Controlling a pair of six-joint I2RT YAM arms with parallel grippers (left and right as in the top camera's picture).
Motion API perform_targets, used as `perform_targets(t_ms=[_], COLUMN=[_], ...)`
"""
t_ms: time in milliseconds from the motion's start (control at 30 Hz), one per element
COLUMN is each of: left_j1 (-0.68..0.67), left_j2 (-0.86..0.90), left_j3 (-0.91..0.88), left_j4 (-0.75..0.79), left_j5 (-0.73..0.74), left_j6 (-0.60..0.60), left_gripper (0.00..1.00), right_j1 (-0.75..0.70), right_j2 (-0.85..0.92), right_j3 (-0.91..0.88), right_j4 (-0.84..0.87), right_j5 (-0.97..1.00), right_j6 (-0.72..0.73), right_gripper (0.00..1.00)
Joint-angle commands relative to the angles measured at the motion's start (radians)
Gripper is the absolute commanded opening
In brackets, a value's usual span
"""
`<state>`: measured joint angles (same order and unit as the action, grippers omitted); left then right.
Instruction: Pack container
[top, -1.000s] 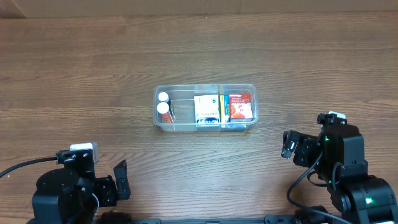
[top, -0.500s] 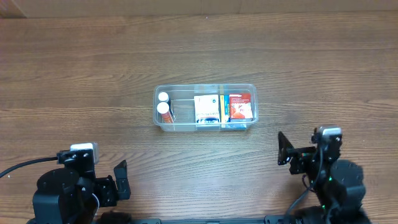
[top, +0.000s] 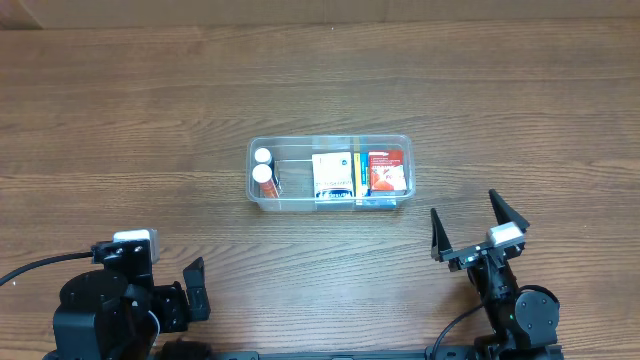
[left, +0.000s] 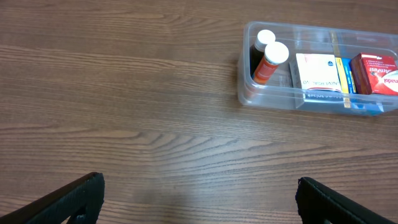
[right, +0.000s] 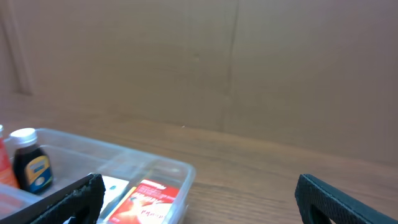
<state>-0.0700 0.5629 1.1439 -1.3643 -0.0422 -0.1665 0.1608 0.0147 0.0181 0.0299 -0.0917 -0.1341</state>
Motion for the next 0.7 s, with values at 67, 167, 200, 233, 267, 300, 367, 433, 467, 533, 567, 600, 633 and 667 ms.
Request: perform_targets(t_ms=[67, 167, 200, 233, 267, 300, 367, 433, 467, 533, 567, 600, 633, 667], left_j1=[0.004, 0.004, 0.004, 0.004, 0.004, 0.004, 0.004, 0.004, 0.004, 0.004, 0.004, 0.004, 0.004, 0.004], left_j2=[-0.008, -0.008, -0.008, -0.008, -0.008, -0.008, -0.008, -0.008, -0.008, -0.009, -0.008, -0.008, -0.008, -0.008], left_j3=[-0.003, -0.003, -0.003, -0.003, -0.003, -0.003, -0.003, -0.003, -0.003, -0.003, -0.003, -0.003, -0.003, -0.003], left_j4=[0.003, 0.003, 0.003, 0.003, 0.003, 0.003, 0.003, 0.003, 0.003, 0.003, 0.003, 0.003, 0.003, 0.003], left_j5=[-0.013, -0.013, -0.013, -0.013, -0.013, -0.013, -0.013, -0.013, -0.013, -0.013, -0.013, -0.013, -0.013, -0.013], left_j6=[-0.021, -0.021, -0.021, -0.021, -0.021, -0.021, -0.021, -0.021, -0.021, -0.021, -0.021, -0.021, -0.021, -0.021], left_gripper=[1.0, 1.0, 1.0, 1.0, 1.0, 1.0, 1.0, 1.0, 1.0, 1.0, 1.0, 1.0, 1.0, 1.0], right_j1=[0.002, 0.002, 0.002, 0.002, 0.002, 0.002, 0.002, 0.002, 0.002, 0.002, 0.002, 0.002, 0.002, 0.002], right_j2=[-0.012, -0.012, -0.012, -0.012, -0.012, -0.012, -0.012, -0.012, -0.012, -0.012, -0.012, -0.012, -0.012, -0.012], right_j3=[-0.01, -0.01, -0.01, -0.01, -0.01, -0.01, -0.01, -0.01, -0.01, -0.01, -0.01, -0.01, -0.01, -0.01], right_j4=[-0.085, -0.113, -0.112, -0.112, -0.112, -0.112, -0.112, -0.112, -0.112, -0.112, -0.112, -0.112, -0.112, -0.112], right_j5=[0.124, 0.123, 0.121, 0.121, 0.121, 0.121, 0.121, 0.121, 0.121, 0.121, 0.121, 0.121, 0.121, 0.121], right_j6=[0.028, 0.052, 0.052, 0.052, 0.052, 0.052, 0.052, 0.052, 0.052, 0.052, 0.052, 0.052, 0.052, 0.052], right_gripper=[1.0, 1.0, 1.0, 1.0, 1.0, 1.0, 1.0, 1.0, 1.0, 1.0, 1.0, 1.0, 1.0, 1.0])
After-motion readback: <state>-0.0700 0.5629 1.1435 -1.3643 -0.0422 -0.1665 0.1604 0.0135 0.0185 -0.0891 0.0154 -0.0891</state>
